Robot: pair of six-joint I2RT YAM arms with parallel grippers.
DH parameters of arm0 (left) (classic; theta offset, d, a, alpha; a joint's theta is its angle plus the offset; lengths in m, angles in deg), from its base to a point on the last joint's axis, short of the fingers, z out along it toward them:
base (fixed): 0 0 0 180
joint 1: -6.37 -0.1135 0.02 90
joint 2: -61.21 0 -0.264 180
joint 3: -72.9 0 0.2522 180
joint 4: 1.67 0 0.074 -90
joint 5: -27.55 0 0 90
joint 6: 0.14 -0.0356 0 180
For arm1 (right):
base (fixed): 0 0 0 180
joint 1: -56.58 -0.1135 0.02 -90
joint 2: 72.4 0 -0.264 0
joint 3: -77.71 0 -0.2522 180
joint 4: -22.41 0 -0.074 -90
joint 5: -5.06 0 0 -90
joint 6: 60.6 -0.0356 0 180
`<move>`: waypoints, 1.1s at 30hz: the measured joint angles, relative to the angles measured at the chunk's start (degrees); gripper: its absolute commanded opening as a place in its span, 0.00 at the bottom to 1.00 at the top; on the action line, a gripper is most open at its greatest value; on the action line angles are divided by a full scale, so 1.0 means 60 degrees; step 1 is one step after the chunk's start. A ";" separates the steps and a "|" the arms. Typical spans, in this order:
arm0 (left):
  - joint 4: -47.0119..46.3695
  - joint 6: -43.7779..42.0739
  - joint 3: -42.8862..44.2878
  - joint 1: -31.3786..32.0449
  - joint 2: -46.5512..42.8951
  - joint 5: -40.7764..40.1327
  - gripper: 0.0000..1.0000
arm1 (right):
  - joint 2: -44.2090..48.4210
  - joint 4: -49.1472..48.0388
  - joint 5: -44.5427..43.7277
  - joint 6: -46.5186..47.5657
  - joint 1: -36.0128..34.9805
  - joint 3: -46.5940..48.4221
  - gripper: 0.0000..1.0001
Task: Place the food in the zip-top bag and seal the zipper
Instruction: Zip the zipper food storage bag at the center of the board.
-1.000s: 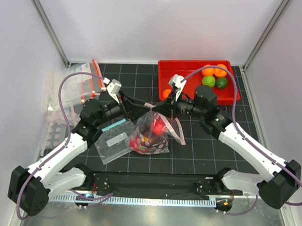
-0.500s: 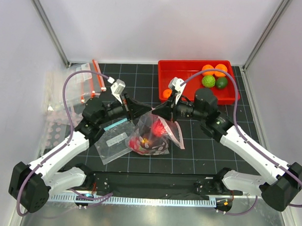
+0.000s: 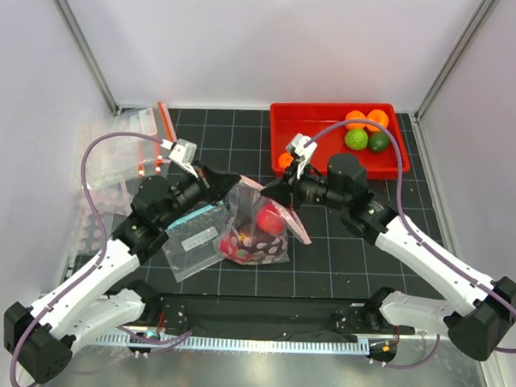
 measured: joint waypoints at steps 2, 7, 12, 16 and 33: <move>0.0313 -0.0058 -0.0007 0.0000 -0.0219 -0.0517 0.01 | 0.0007 0.0280 -0.0135 -0.0047 -0.0007 0.0102 0.01; 0.0922 -0.0160 -0.0007 0.0004 -0.0630 -0.1574 0.00 | 0.0044 0.1264 -0.0364 -0.0095 -0.0022 0.0594 0.01; 0.1515 -0.0189 -0.0004 0.0000 -0.0998 -0.2524 0.01 | 0.0058 0.2550 -0.0827 -0.0102 -0.0051 0.1217 0.01; 0.1960 -0.0204 -0.0004 0.0000 -0.1413 -0.3082 0.00 | 0.0055 0.3399 -0.1315 -0.0095 -0.0091 0.1687 0.01; 0.2761 -0.0142 0.0000 -0.0033 -0.1912 -0.4543 0.01 | 0.0958 0.4360 -0.2932 -0.0324 -0.0186 0.1785 0.06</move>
